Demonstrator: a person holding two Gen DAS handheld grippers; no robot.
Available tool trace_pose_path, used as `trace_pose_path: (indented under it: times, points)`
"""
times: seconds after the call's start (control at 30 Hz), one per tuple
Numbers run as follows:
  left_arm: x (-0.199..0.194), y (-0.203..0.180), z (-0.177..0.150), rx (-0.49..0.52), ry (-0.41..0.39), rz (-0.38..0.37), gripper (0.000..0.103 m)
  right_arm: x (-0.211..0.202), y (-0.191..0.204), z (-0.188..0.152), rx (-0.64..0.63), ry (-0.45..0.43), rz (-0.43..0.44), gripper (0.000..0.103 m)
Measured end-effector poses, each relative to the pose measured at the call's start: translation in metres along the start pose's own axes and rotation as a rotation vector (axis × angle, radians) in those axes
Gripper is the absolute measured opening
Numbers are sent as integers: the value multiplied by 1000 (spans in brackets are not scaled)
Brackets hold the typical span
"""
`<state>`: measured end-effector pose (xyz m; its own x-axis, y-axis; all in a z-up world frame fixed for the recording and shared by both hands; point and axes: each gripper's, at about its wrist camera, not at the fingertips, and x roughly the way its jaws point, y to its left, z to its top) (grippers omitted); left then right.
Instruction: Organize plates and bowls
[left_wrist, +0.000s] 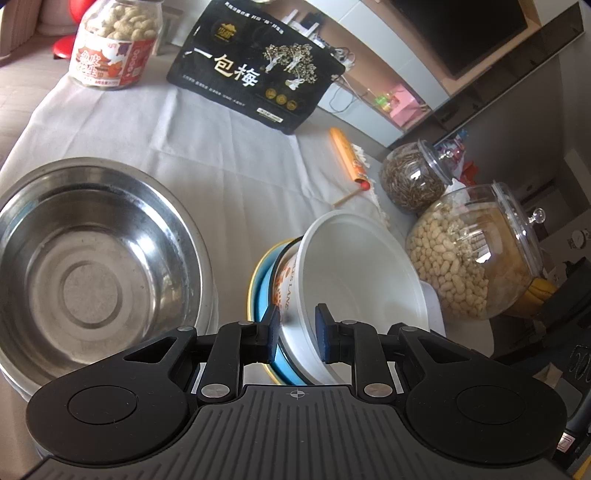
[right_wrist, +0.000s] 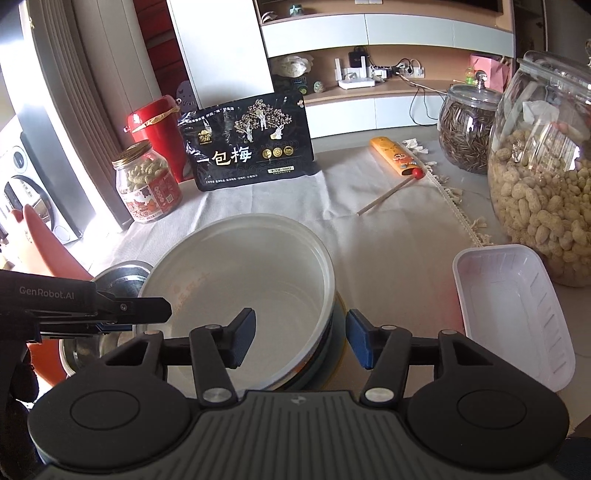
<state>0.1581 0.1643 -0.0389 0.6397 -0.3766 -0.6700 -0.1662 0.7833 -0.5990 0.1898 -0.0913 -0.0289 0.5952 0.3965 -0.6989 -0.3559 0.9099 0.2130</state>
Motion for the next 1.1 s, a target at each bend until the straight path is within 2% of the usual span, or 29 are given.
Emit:
trace_pose_path:
  times: [0.07, 0.17, 0.3, 0.37, 0.47, 0.57, 0.7, 0.87, 1.0, 1.1]
  points:
    - [-7, -1, -6, 2, -30, -10, 23, -7, -6, -3, 13, -23, 31, 55]
    - [-26, 0, -11, 11, -98, 4, 23, -25, -14, -5, 18, -104, 48, 55]
    - [-61, 16, -16, -1, -215, 91, 23, -47, -20, -12, -2, -229, -26, 58]
    - [-77, 34, -18, -45, -268, 158, 23, -52, -20, -19, -31, -242, -34, 62]
    - [-96, 65, -21, -147, -310, 291, 23, -56, -16, -31, -82, -197, 55, 62]
    - [-104, 92, -25, -230, -298, 366, 23, -57, -3, -44, -114, -148, 157, 62]
    - [-101, 110, -31, -275, -263, 377, 23, -47, 22, -64, -132, -32, 281, 62]
    - [-94, 115, -37, -293, -253, 374, 26, -26, 57, -82, -197, 39, 302, 62]
    - [-96, 116, -37, -303, -272, 328, 26, 1, 70, -78, -109, 109, 346, 62]
    - [-94, 116, -32, -282, -269, 358, 26, 14, 79, -75, -37, 151, 384, 62]
